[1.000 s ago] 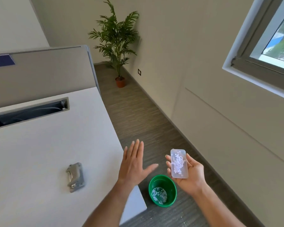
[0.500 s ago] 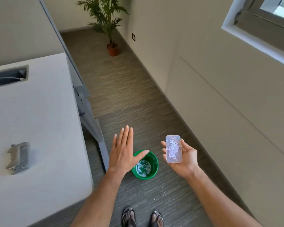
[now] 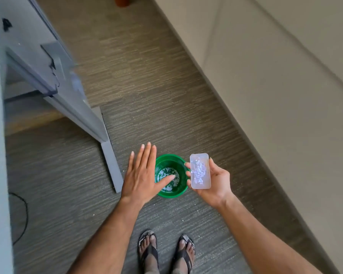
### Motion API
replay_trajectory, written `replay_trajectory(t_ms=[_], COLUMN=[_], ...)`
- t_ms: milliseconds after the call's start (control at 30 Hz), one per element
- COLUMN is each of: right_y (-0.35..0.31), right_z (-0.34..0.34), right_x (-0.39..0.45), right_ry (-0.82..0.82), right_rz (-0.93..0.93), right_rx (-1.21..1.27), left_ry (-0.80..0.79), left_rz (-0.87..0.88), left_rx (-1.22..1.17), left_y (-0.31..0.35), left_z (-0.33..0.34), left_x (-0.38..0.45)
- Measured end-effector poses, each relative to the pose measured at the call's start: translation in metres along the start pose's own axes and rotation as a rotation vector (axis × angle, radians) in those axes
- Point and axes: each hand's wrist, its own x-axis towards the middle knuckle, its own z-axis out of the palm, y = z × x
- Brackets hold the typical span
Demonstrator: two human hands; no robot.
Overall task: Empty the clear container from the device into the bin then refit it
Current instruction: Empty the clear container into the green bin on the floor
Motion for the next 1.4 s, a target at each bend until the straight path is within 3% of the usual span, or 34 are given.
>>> replay_trajectory(t_ms=[367, 500, 667, 800, 1067, 1300, 1400], right_y=[0.088, 0.112, 0.129, 0.137, 0.134, 0.122, 0.107], right_z=[-0.097, -0.103, -0.103, -0.097, -0.092, -0.088, -0.072], right_x=[0.220, 0.254, 0.271, 0.269, 0.255, 0.227, 0.202], right_ry=[0.056, 0.108, 0.227, 0.293, 0.311, 0.296, 0.250], right_rz=[-0.074, -0.196, -0.440, -0.564, -0.653, -0.691, -0.673], right_rx=[-0.383, -0.780, -1.480, -1.740, -1.855, -1.601, -1.359], left_ry=[-0.084, -0.099, -0.116, -0.121, -0.116, -0.115, -0.080], left_rz=[-0.022, -0.039, -0.030, -0.030, -0.038, -0.054, -0.070], left_rx=[0.003, 0.037, 0.071, 0.101, 0.086, 0.067, 0.030], left_y=[-0.045, -0.059, -0.067, -0.069, -0.066, -0.051, -0.035], left_z=[0.197, 0.231, 0.245, 0.244, 0.238, 0.214, 0.184], left_x=[0.051, 0.051, 0.047, 0.044, 0.045, 0.034, 0.035])
